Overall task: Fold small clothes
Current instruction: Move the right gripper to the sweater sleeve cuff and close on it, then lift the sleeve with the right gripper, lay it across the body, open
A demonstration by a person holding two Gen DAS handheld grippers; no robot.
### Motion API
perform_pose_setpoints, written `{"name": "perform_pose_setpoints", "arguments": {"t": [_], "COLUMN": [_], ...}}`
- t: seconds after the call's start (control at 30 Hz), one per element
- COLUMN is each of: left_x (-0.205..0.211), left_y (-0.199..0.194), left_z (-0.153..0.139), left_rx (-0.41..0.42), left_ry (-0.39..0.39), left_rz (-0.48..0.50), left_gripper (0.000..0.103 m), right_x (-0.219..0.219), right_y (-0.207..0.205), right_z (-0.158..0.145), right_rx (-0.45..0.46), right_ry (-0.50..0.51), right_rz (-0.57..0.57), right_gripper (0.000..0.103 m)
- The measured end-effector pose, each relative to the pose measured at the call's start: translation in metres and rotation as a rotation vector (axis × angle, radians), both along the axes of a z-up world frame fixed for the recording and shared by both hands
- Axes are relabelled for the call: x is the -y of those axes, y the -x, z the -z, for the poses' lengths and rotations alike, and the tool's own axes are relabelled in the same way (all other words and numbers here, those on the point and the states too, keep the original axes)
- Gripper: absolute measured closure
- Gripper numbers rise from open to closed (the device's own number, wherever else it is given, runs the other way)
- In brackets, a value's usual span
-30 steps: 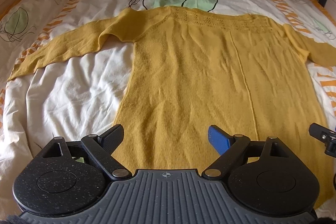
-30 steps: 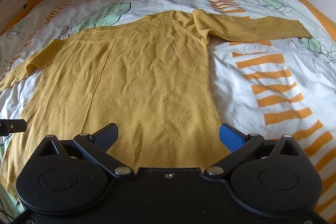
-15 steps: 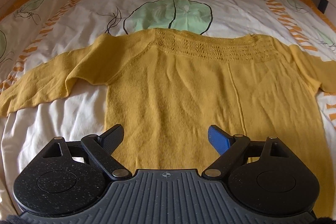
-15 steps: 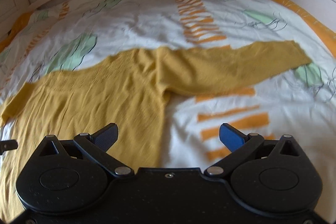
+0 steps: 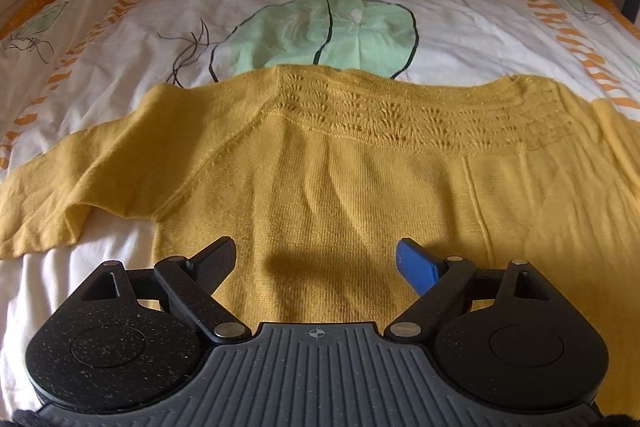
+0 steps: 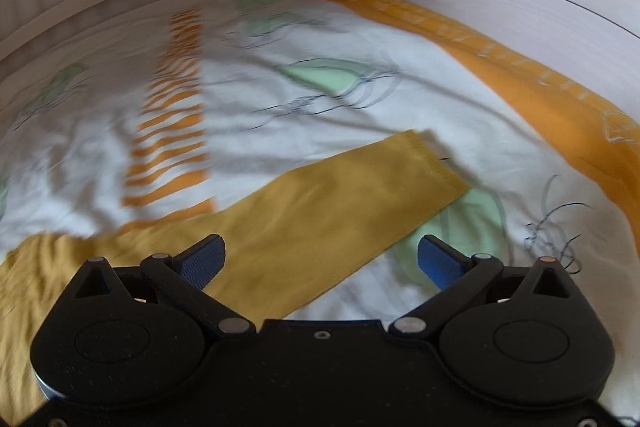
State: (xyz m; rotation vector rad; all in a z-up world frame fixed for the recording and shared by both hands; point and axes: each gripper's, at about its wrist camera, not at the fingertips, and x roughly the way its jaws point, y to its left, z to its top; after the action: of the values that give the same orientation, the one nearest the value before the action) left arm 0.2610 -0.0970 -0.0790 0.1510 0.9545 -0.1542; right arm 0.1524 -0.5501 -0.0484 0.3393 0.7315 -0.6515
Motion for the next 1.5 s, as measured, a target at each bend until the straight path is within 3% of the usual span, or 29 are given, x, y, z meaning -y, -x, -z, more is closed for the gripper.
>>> {"name": "perform_pose_setpoints", "arguments": {"t": [0.1, 0.3, 0.53, 0.7, 0.77, 0.8, 0.97, 1.2, 1.5], "left_x": [0.0, 0.003, 0.0, 0.0, 0.0, -0.001, -0.007, -0.03, -0.078], "left_y": [-0.003, 0.003, 0.005, 0.004, 0.003, 0.003, -0.002, 0.006, 0.014], "left_z": [0.013, 0.017, 0.023, 0.023, 0.023, 0.022, 0.016, 0.0, -0.023], "left_rx": [-0.013, 0.058, 0.085, 0.081, 0.076, 0.074, 0.016, -0.048, -0.045], "left_ry": [0.006, 0.002, 0.031, 0.029, 0.031, 0.032, 0.058, 0.125, 0.14], "left_rz": [-0.002, 0.013, 0.011, 0.006, 0.005, 0.007, 0.041, 0.062, 0.067], "left_gripper": [0.014, 0.01, 0.006, 0.005, 0.005, 0.005, 0.007, 0.012, 0.012], "right_x": [0.031, 0.072, 0.09, 0.093, 0.094, 0.094, 0.082, 0.053, -0.048], "right_y": [0.002, 0.007, 0.009, 0.006, 0.007, 0.007, 0.008, 0.007, -0.026], "right_z": [0.009, 0.028, 0.048, 0.048, 0.044, 0.041, 0.008, -0.072, -0.162], "right_rx": [0.009, 0.046, 0.121, 0.132, 0.143, 0.153, 0.182, 0.237, 0.287], "right_ry": [-0.022, -0.119, -0.215, -0.205, -0.209, -0.222, -0.176, -0.1, -0.03], "right_rz": [0.078, 0.172, 0.212, 0.212, 0.193, 0.182, 0.143, 0.048, -0.217], "right_gripper": [0.001, 0.001, 0.012, 0.047, 0.083, 0.086, 0.088, 0.088, 0.088]}}
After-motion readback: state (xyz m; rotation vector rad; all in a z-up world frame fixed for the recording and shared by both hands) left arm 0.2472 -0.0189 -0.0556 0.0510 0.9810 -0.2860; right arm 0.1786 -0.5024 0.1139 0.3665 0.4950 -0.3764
